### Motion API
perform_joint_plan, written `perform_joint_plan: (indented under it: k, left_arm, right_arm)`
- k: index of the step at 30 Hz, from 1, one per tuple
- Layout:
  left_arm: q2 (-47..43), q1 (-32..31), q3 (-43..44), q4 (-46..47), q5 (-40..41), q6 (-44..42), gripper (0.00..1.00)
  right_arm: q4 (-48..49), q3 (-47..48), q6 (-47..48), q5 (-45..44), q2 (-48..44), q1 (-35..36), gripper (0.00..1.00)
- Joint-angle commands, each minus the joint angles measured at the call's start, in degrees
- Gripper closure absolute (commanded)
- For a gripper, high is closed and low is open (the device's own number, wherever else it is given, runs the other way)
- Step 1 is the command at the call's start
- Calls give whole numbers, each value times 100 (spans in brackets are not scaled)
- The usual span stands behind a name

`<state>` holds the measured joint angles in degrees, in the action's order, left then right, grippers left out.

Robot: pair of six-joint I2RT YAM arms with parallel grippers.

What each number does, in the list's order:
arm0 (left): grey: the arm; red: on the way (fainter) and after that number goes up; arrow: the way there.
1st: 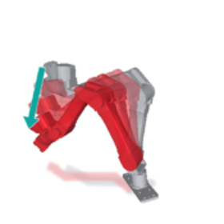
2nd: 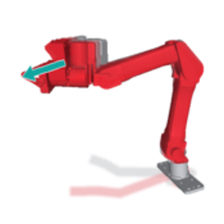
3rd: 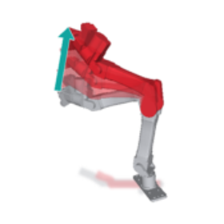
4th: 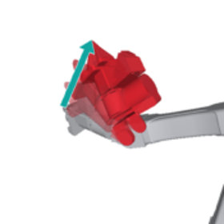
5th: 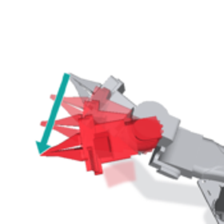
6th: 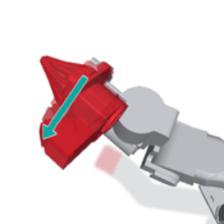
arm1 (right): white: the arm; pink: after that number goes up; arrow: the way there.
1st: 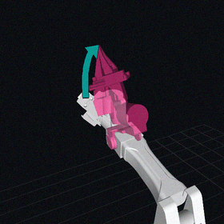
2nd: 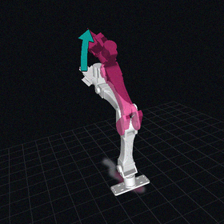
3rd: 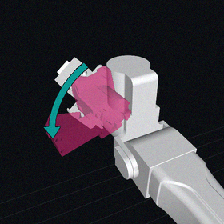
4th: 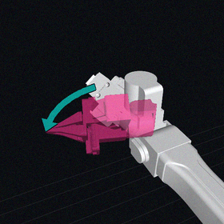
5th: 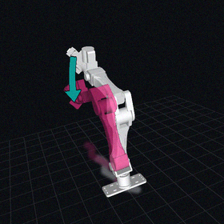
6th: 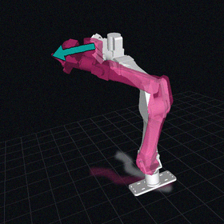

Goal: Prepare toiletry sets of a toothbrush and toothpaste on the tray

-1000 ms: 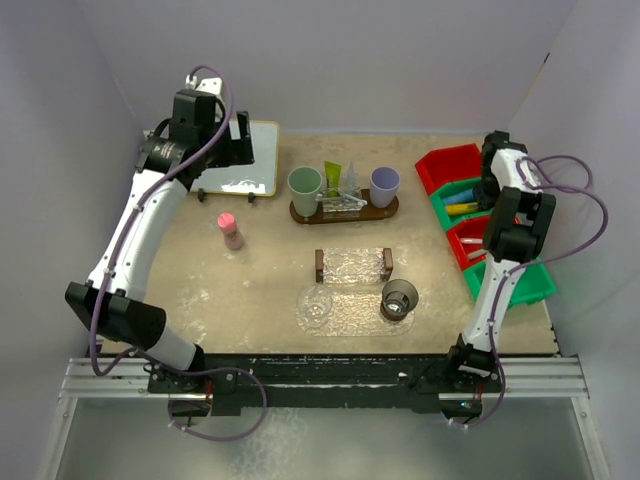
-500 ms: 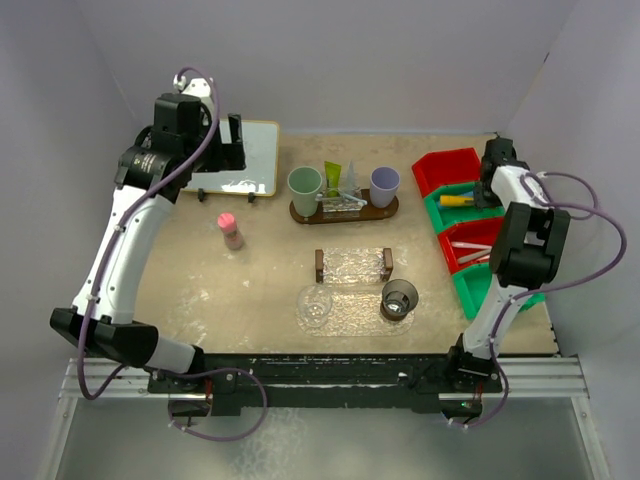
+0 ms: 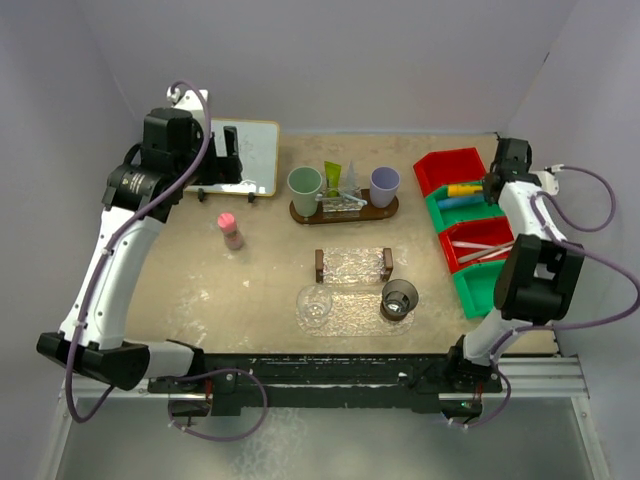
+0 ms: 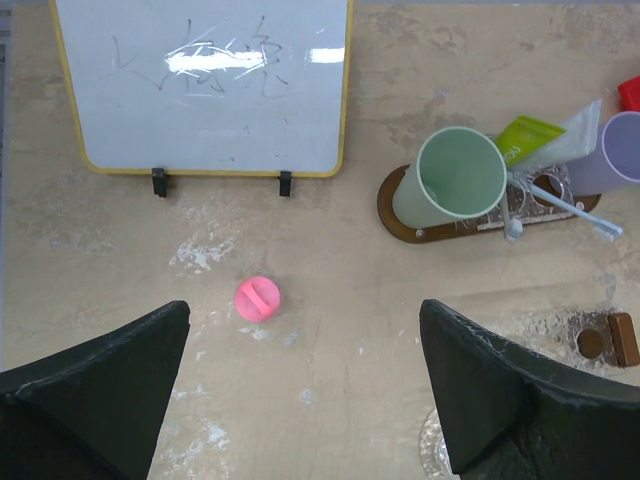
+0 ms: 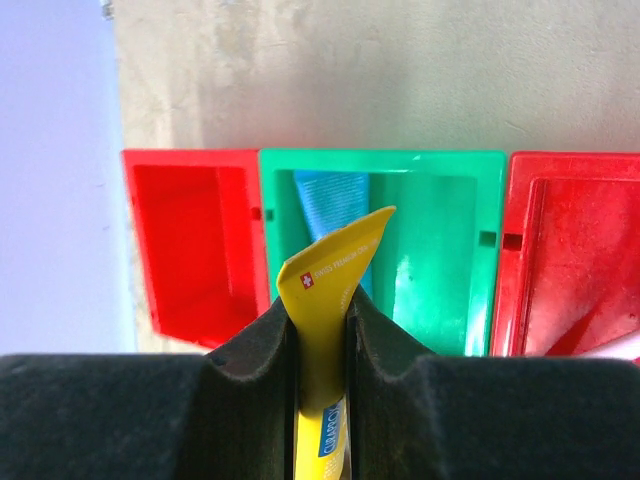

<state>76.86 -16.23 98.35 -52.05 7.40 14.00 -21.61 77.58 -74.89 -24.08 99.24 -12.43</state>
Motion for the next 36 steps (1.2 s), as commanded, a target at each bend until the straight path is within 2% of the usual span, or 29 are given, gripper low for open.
perform_joint_plan:
  k: [1,3,5,7,9,12,13,16,17,23,28,30,36]
  left_arm:
    - [-432,-127,-295,137,-291,137,7]
    - [-495,-245,-357,189,-368,171,7]
    - [-526,-414,-370,237,-422,182,7]
    - [-545,-546,-355,276,-552,217,7]
    - [-592,-668,-349,340,-803,263,7]
    - [-643,-845,-394,496,-1418,377,7]
    - [-668,-869,-451,598,-1674,455,6]
    - [-759,-904,-709,1101,-2703,781,7]
    - [-769,-912,-808,1269,-2999,924,7]
    - [-535,-1003,-1232,2085,-4232,1775,5]
    - [-98,-1244,-1364,2256,-5010,1951,4]
    - [12,-1351,-1329,2115,-4999,1814,0]
    - [108,-1440,-1158,1396,-4335,1392,13]
  right_arm:
    - [616,-307,691,282,-857,16,100]
    - [1021,-529,1304,751,-1133,63,100]
    - [1032,-537,1913,1590,-1350,125,100]
    - [986,-549,2546,1975,-1618,290,100]
    - [1151,-626,3276,2531,-1985,485,100]
    - [1204,-638,4134,3809,-2515,770,100]
    - [1198,-627,4224,4242,-2638,866,100]
    - [1120,-632,3883,4691,-2872,1531,100]
    - [1315,-717,3702,4707,-2947,1816,100]
    - [2496,-939,2310,3381,-2894,3527,100]
    - [2397,-218,2345,2974,-2323,4256,100]
    - [2435,-141,2262,2866,-2239,4433,100]
    - [2545,-181,1917,2645,-2316,4636,100]
